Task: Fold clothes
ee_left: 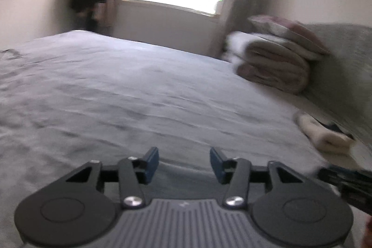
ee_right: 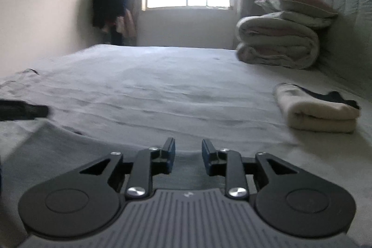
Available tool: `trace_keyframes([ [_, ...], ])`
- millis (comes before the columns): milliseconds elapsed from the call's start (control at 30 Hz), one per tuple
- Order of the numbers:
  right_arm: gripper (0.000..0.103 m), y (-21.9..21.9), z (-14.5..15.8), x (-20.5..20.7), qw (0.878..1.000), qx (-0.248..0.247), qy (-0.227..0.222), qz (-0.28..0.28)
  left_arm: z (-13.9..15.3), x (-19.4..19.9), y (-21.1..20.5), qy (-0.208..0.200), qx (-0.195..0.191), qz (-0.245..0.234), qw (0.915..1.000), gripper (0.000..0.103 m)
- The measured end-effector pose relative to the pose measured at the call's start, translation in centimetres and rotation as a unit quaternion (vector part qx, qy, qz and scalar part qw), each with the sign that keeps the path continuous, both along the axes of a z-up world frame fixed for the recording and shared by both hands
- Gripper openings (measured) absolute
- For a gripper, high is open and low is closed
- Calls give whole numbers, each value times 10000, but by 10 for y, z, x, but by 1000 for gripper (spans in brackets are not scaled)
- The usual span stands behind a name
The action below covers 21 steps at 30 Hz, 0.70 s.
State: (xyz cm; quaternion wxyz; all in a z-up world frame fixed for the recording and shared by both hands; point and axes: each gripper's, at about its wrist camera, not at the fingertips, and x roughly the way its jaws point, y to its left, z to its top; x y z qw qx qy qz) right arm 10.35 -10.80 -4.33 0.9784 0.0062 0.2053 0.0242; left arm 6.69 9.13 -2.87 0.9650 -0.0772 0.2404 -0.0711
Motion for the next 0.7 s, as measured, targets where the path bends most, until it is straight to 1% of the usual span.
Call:
trace_keyframes([
  [33, 41, 6, 0, -1, 9999, 51, 38, 128, -3, 0, -5, 48, 84, -98, 9999, 56],
  [133, 42, 21, -7, 4, 9987, 34, 270, 427, -13, 0, -19, 191, 337, -391, 9985, 57],
  [233, 42, 20, -21, 11, 9981, -40, 503, 358, -22, -1, -30, 298, 540, -620, 9962, 57],
  [300, 42, 10, -26, 12, 9983, -8, 500, 314, -20, -2, -25, 285, 454, -569, 9969, 57],
  [367, 45, -3, -23, 11, 9983, 123, 487, 282, -18, -3, -17, 278, 450, -469, 9975, 57],
  [500, 46, -19, -20, 4, 9989, -29, 476, 1, -17, -5, 1, 321, 315, -407, 9982, 57],
  [533, 51, -24, -20, 1, 9988, 14, 497, -38, -16, -7, 4, 339, 314, -426, 9980, 57],
  [633, 52, -38, -21, -5, 9979, 203, 604, -136, -8, -12, 11, 415, 333, -500, 9973, 58],
  [700, 56, -44, -17, -13, 9978, 243, 599, -163, -4, -17, 17, 476, 289, -529, 9970, 60],
])
